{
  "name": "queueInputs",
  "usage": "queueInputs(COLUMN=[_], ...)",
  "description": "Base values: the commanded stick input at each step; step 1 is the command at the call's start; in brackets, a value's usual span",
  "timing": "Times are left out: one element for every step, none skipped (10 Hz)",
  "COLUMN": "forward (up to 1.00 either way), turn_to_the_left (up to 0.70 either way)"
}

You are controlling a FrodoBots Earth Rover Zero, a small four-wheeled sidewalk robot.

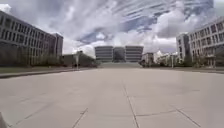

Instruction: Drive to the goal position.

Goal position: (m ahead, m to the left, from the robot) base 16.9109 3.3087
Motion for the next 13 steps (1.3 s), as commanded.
queueInputs(forward=[1.0,1.0,1.0,1.0,1.0,1.0,1.0,1.0,1.0,1.0,1.0,1.0,1.0], turn_to_the_left=[0.0,0.0,0.0,0.0,0.0,0.0,0.0,0.0,0.0,-0.24,-0.29,-0.06,0.0])
